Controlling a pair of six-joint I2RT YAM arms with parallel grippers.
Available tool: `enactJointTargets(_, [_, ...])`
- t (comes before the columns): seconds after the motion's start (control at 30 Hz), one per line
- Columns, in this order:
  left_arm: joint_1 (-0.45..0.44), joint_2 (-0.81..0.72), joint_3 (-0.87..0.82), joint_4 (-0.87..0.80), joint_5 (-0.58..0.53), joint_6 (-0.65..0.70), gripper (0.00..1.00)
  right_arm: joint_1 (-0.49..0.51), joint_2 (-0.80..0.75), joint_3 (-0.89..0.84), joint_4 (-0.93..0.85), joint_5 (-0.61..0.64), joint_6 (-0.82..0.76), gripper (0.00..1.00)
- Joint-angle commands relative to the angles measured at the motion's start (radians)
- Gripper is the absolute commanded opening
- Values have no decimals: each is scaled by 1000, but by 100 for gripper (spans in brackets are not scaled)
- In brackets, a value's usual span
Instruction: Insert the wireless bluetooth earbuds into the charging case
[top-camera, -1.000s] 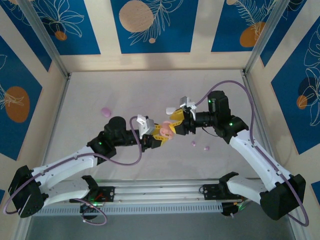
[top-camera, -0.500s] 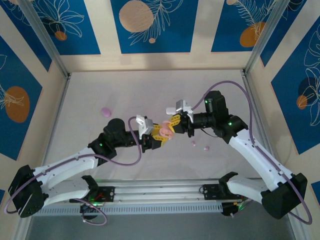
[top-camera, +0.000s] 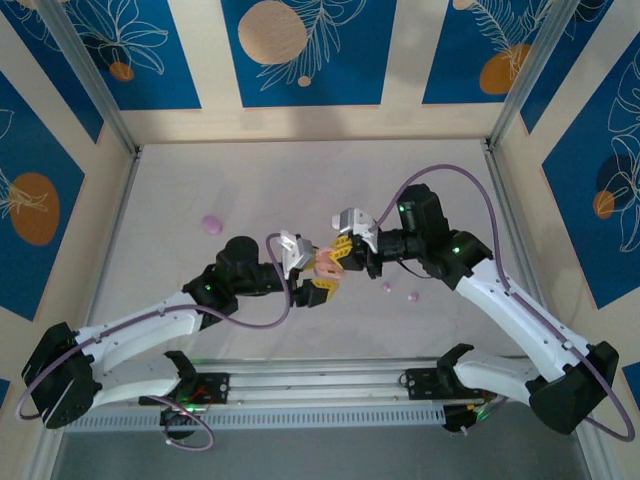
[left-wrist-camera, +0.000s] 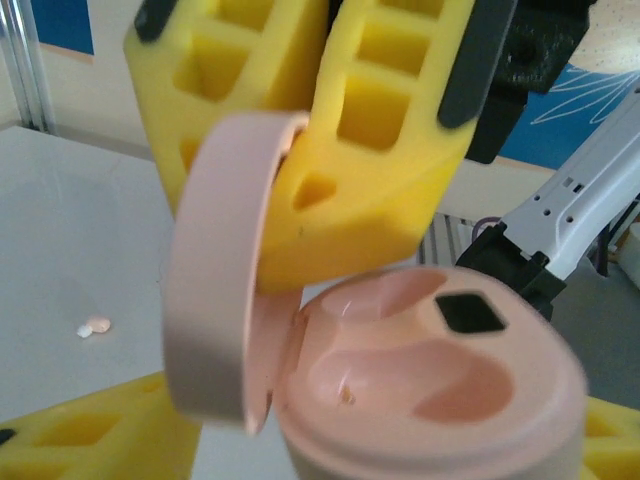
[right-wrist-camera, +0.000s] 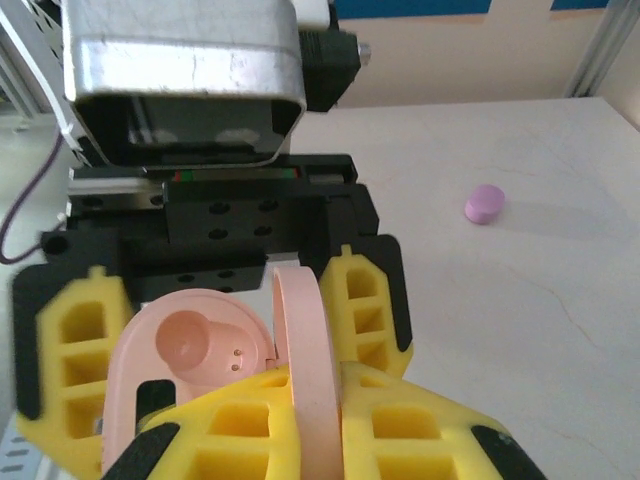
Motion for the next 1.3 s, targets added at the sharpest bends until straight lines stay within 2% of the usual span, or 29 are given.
enactJointTargets(0.0, [-3, -8, 28, 44, 21, -22, 71, 23, -10, 33, -21, 101, -43, 4])
enactJointTargets(0.07, [-3, -11, 25, 47, 28, -29, 75, 30, -11, 33, -15, 126, -50, 4])
enactJointTargets(0.23, [-3, -17, 17, 39, 8, -33, 76, 38, -19, 28, 0, 150, -53, 5])
enactJointTargets(0.7, [-3, -15, 17, 50, -10, -12, 54, 40, -26, 19, 9, 135, -40, 5])
enactJointTargets(0.93, [-3, -29, 6, 72, -18, -8, 54, 38, -17, 21, -1, 134, -36, 6])
enactJointTargets(1.07, [-3, -32, 6, 62, -18, -5, 48, 37, -14, 22, 0, 132, -31, 6])
enactJointTargets(1.27, [-3, -38, 6, 42, -9, 16, 58, 20, -16, 25, 12, 107, 0, 6])
